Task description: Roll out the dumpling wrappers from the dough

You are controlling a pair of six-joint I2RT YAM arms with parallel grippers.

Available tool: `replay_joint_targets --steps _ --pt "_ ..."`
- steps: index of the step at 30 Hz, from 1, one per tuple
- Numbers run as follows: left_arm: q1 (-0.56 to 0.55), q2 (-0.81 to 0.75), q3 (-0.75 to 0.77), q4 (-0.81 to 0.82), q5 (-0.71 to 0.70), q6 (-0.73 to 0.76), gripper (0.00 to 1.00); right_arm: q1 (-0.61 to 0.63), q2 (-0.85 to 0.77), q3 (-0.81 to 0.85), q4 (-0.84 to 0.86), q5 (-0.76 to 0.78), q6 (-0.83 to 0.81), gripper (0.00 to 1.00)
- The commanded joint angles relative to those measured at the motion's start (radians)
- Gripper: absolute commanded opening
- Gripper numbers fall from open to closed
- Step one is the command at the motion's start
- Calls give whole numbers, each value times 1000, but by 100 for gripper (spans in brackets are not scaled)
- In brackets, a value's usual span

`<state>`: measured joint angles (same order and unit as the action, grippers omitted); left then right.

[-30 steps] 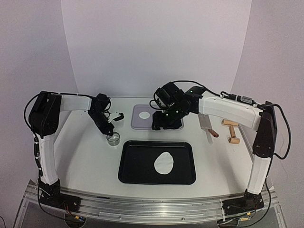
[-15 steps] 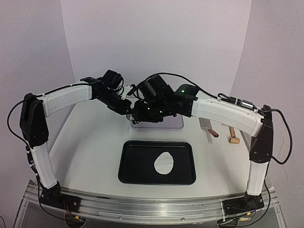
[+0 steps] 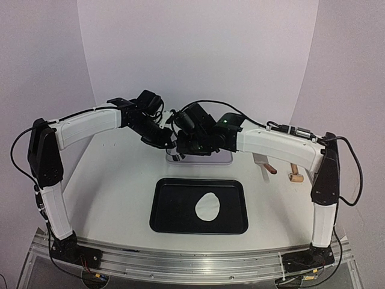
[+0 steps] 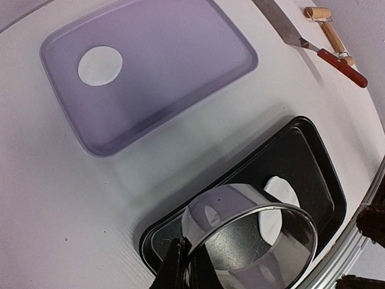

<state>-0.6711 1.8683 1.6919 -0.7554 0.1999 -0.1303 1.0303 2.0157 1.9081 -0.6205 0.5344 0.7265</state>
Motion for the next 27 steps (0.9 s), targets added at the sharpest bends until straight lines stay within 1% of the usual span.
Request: replay_joint_targets --steps 1,2,5,7,8,9,13,16,18,21,23,25,27 --pt "-12 5 63 2 -21 -13 0 -19 71 56 15 -4 -22 34" --pt "-12 5 63 2 -22 -12 0 -23 74 54 16 -8 -16 33" --pt "-12 5 62 4 -19 -9 0 -33 84 45 15 -14 -14 23" --pt "-12 6 64 4 -14 -9 0 -35 84 33 15 0 -13 13" --pt "-12 7 65 4 -9 -6 0 -35 80 22 15 5 -10 4" --pt "-12 7 66 5 -4 -2 0 -35 74 11 13 9 -8 0" --pt "-25 9 34 33 51 25 0 -36 19 -74 -1 -3 29 0" --pt "-68 28 4 80 121 53 0 -37 -47 -207 -2 -47 93 0" --pt "-114 47 -6 101 151 73 0 -37 -94 -288 -3 -107 124 0" --pt "-164 77 -23 133 204 63 0 -36 -177 -460 2 -188 175 0" --pt "-195 96 -41 153 218 57 0 -34 -231 -561 42 -220 199 0" --pt "-223 114 -58 166 226 54 0 -24 -276 -662 113 -235 184 0" --pt "-246 129 -71 177 237 50 0 -16 -292 -722 138 -222 171 0"
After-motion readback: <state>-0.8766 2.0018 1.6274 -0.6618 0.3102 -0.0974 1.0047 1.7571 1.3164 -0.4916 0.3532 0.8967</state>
